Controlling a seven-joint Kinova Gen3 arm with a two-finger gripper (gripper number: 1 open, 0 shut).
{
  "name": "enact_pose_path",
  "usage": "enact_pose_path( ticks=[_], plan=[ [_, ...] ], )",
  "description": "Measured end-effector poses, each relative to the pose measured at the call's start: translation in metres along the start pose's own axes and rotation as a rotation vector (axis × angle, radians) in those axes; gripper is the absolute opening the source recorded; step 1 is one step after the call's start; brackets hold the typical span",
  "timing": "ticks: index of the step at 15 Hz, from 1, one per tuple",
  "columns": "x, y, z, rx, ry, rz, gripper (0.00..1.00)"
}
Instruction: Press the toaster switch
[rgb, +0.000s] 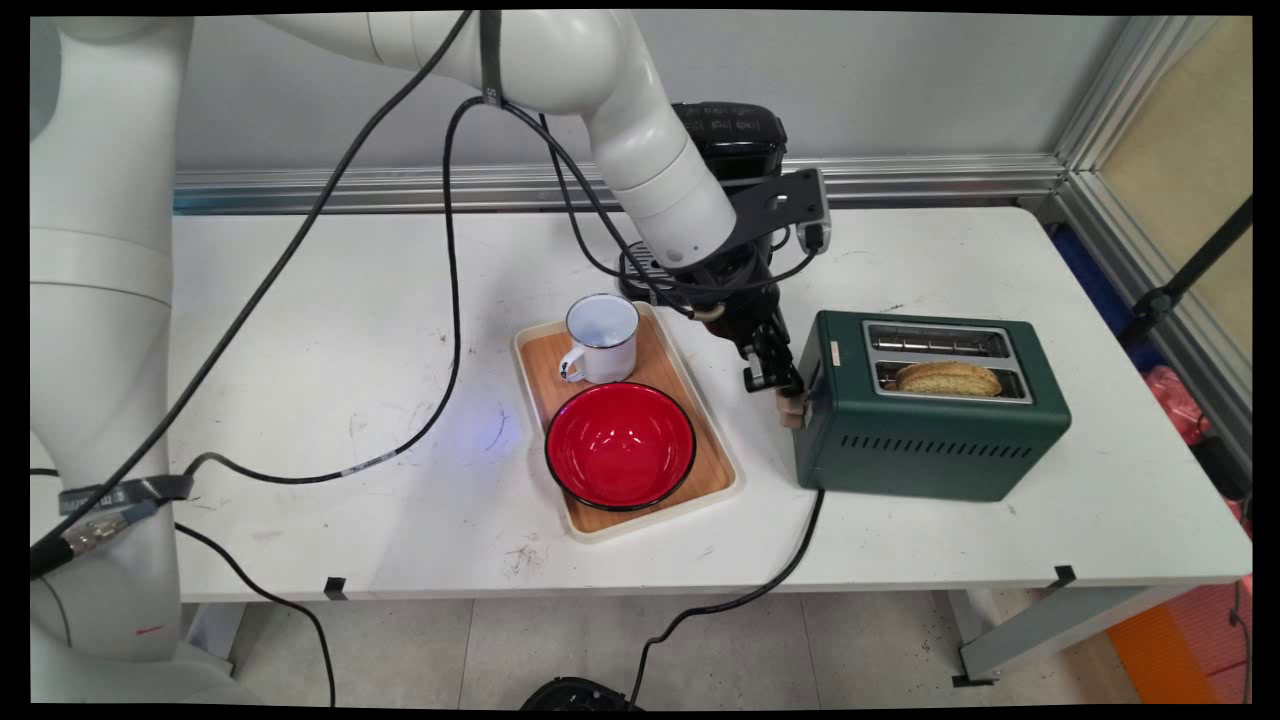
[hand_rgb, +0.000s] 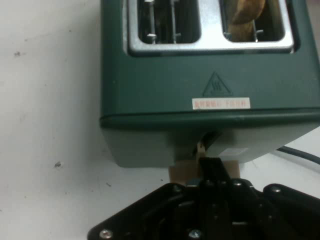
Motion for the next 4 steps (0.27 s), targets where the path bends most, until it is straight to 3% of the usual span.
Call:
enact_pose_path(
  ticks=[4],
  plan=[
    [-0.0014,0.0007,0.0035,0.0,-0.011,0.002,0.0]
  ],
)
